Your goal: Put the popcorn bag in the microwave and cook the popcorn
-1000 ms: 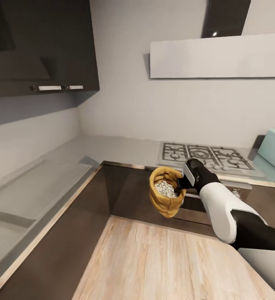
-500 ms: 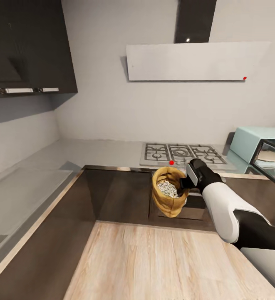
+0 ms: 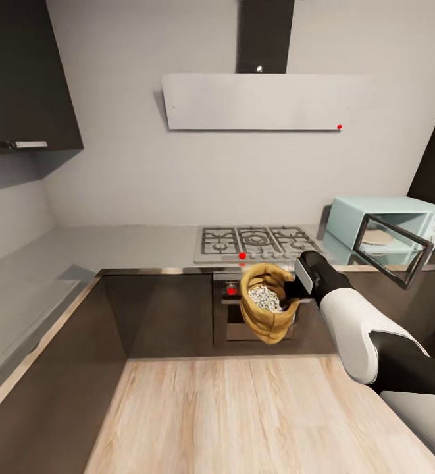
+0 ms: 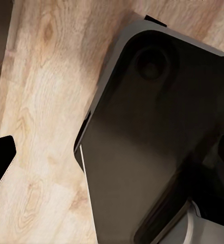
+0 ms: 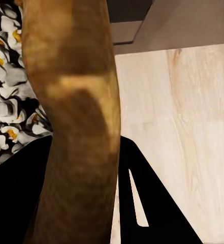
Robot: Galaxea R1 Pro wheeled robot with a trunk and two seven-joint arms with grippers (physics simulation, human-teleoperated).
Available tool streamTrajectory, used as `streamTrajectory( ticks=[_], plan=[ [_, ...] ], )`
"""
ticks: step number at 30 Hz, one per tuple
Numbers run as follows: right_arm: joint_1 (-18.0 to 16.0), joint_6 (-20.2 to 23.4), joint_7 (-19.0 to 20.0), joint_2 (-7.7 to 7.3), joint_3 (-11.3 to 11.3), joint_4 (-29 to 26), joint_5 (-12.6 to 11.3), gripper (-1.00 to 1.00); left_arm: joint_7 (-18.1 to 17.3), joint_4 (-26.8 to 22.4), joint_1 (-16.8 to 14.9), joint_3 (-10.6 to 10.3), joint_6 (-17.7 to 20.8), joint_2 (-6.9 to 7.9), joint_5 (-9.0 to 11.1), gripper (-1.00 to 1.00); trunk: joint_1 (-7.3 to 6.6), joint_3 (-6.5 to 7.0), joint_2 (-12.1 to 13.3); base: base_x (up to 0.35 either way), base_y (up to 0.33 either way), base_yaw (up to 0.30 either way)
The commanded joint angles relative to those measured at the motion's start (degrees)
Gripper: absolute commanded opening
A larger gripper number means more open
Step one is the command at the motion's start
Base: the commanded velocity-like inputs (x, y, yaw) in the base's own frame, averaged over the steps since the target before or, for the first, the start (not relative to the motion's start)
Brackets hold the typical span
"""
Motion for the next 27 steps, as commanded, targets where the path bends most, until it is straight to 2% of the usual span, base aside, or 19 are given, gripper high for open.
streamTrajectory(
  ticks=[1, 17, 23, 27],
  plan=[
    [-0.1, 0.2, 0.1, 0.06, -0.5, 0.0, 0.5, -1.00, 0.1, 0.0, 0.0, 0.0, -0.1, 0.00, 0.5, 1.00, 0.01, -0.05, -0.1, 0.000, 0.000, -0.285],
    [-0.1, 0.1, 0.2, 0.04, -0.5, 0.0, 0.5, -1.00, 0.1, -0.1, 0.0, 0.1, -0.1, -0.02, 0.5, 1.00, 0.01, -0.02, -0.1, 0.000, 0.000, -0.287],
    [-0.1, 0.1, 0.2, -1.51, -0.5, 0.0, 0.5, -1.00, 0.1, -0.2, 0.0, 0.1, -0.1, -0.02, 0.5, 1.00, 0.01, -0.02, -0.1, 0.000, 0.000, -0.287],
    [-0.1, 0.2, 0.2, -1.71, -0.5, 0.0, 0.5, -1.00, 0.1, -0.2, 0.0, 0.1, -0.1, -0.02, 0.5, 1.00, 0.01, -0.02, -0.1, 0.000, 0.000, -0.288]
  ],
)
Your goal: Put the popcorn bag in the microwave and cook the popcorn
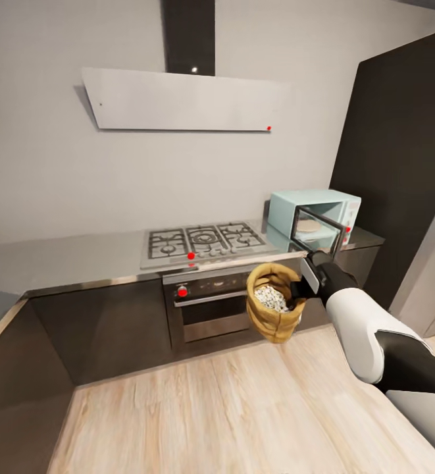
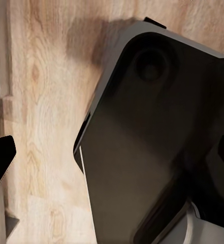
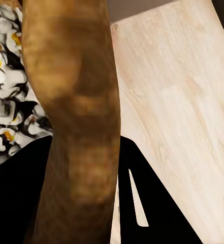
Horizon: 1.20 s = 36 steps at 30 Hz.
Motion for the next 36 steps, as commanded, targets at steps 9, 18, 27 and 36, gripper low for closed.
streamTrajectory(
  ticks=[9, 18, 27, 36],
  plan=[
    [-0.1, 0.2, 0.2, -0.29, -0.5, 0.0, 0.5, -1.00, 0.1, 0.1, 0.0, -0.1, -0.1, -0.29, 0.4, 1.00, 0.01, -0.08, -0.1, 0.000, 0.000, -0.288],
    [-0.1, 0.2, 0.2, -2.20, -0.5, -0.1, 0.6, -1.00, 0.1, 0.1, 0.0, -0.1, -0.1, -0.37, -0.1, 1.00, 0.01, -0.08, -0.1, 0.000, 0.000, -0.288],
    [-0.1, 0.3, 0.2, -3.16, -0.5, -0.3, 0.7, -1.00, 0.1, 0.1, 0.0, -0.1, -0.1, -0.37, -0.1, 1.00, 0.01, -0.08, -0.1, 0.000, 0.000, -0.288],
    [-0.1, 0.7, 0.2, -4.52, -0.5, -0.4, 0.8, -1.00, 0.1, 0.1, 0.0, 0.0, -0.1, -0.87, -0.1, 1.00, 0.01, -0.08, -0.1, 0.000, 0.000, -0.290]
  ],
)
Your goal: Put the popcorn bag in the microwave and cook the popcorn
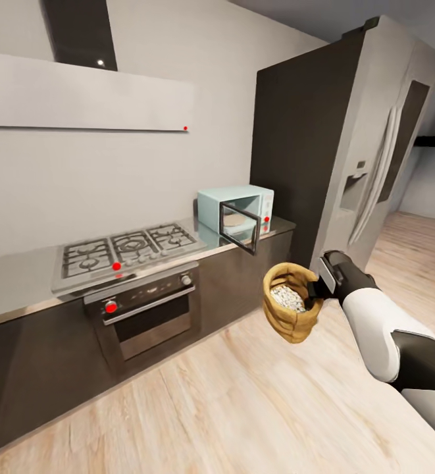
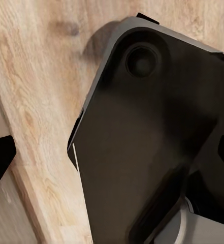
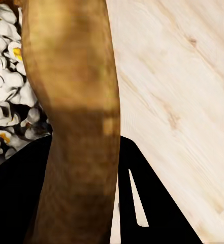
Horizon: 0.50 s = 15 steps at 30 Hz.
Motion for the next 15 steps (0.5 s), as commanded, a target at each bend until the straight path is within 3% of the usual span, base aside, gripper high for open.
streamTrajectory(
  ticks=[1, 7, 15],
  plan=[
    [-0.1, 0.2, 0.2, 0.06, -0.5, 0.0, 0.6, -1.00, 0.1, 0.0, 0.0, 0.0, -0.1, -0.03, 0.5, 1.00, 0.01, -0.08, -0.1, 0.000, 0.000, -0.291],
    [-0.1, 0.2, 0.2, 0.08, -0.4, 0.0, 0.7, -1.00, 0.1, 0.0, 0.0, -0.1, 0.0, -0.09, 0.4, 1.00, 0.01, -0.08, -0.1, 0.005, 0.000, -0.291],
    [-0.1, 0.2, 0.3, 0.15, -0.3, 0.0, 0.7, -1.00, 0.1, 0.0, 0.0, -0.2, 0.0, -0.05, 0.3, 1.00, 0.01, -0.08, -0.1, 0.104, -0.050, -0.291]
  ],
)
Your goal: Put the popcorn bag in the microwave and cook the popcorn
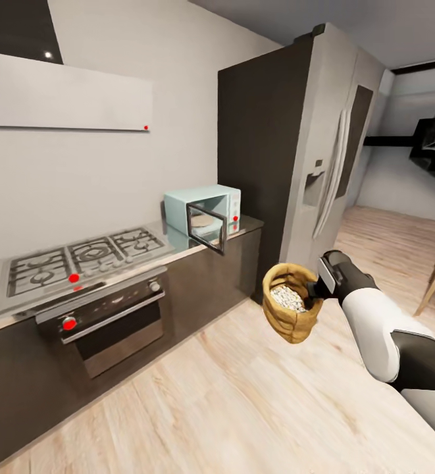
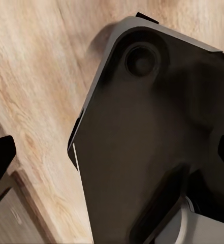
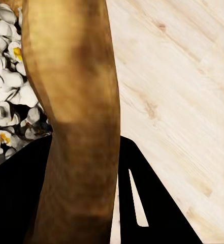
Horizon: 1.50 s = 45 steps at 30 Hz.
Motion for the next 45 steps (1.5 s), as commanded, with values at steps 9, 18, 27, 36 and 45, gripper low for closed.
streamTrajectory(
  ticks=[9, 18, 27, 36, 45],
  plan=[
    [0.0, -0.2, 0.4, 0.21, -0.4, 0.0, 0.2, -1.00, 0.1, 0.1, 0.0, -0.1, 0.4, -0.02, 0.6, 1.00, 0.02, -0.07, -0.1, 0.245, -0.080, -0.117],
    [0.0, -0.2, 0.3, 0.29, -0.3, -0.5, 0.5, -1.00, 0.1, 0.1, 0.0, -0.1, 0.4, 0.07, 0.6, 1.00, 0.02, -0.07, -0.1, 0.318, -0.001, 0.000],
    [0.0, 0.2, 0.4, 0.45, -0.3, -0.5, 0.6, -1.00, 0.1, 0.1, 0.0, -0.1, 0.3, 0.07, 0.6, 1.00, 0.02, -0.07, -0.1, 0.318, 0.000, 0.000],
    [0.0, 0.2, 0.4, 0.43, -0.3, -0.6, 0.5, -1.00, 0.1, 0.1, 0.0, -0.1, 0.3, 0.00, 0.6, 1.00, 0.02, -0.07, -0.1, 0.318, -0.016, 0.000],
    [0.0, 0.2, 0.4, 0.56, -0.2, -0.5, 0.5, -1.00, 0.1, 0.1, 0.0, -0.1, 0.0, -0.02, 0.6, 1.00, 0.02, -0.07, -0.1, 0.280, -0.194, 0.000]
  ],
)
